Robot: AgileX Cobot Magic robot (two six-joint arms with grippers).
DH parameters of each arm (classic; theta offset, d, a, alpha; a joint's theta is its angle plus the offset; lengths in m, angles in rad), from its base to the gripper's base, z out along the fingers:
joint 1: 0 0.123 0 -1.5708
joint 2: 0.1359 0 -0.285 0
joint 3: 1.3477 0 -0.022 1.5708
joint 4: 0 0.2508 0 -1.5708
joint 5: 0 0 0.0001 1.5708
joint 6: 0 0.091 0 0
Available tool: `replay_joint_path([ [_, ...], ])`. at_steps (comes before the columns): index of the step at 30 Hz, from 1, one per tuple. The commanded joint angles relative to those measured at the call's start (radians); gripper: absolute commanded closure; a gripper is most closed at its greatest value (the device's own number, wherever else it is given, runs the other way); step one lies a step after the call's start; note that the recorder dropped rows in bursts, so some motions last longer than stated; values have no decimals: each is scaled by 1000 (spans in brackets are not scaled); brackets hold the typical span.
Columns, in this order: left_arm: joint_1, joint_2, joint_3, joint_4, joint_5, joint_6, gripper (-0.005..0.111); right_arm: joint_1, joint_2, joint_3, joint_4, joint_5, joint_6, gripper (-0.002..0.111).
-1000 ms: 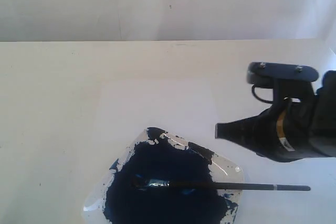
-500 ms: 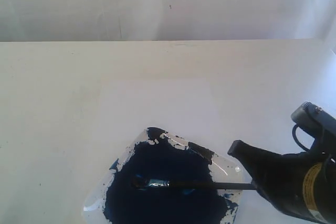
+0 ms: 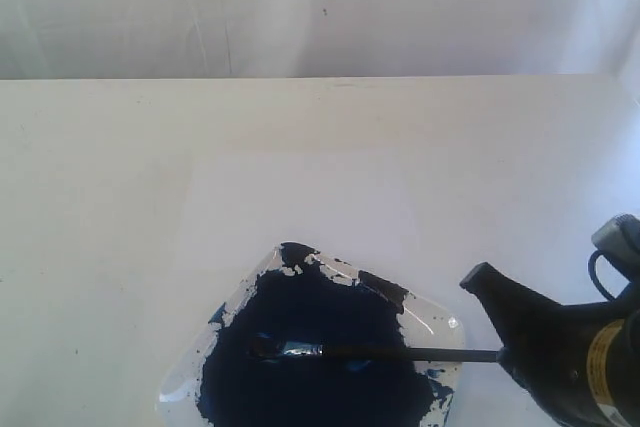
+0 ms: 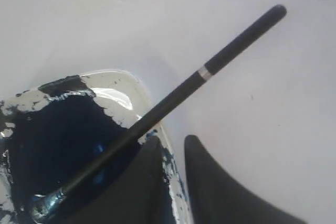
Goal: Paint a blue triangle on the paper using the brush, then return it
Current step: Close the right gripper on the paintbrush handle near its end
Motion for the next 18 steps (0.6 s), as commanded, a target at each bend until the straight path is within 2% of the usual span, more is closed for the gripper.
replay_joint_path([
  [1, 3, 8, 4, -3, 0, -3, 107, -69, -6, 4, 19, -97, 5, 71],
  [4, 3, 8, 4, -3, 0, -3, 107, -116, -6, 4, 58, -133, 5, 62],
  [11, 3, 8, 4, -3, 0, -3, 107, -193, 36, 4, 132, -278, 5, 62],
  [18, 3, 8, 4, -3, 0, -3, 107, -198, 119, 4, 181, -301, 5, 62],
])
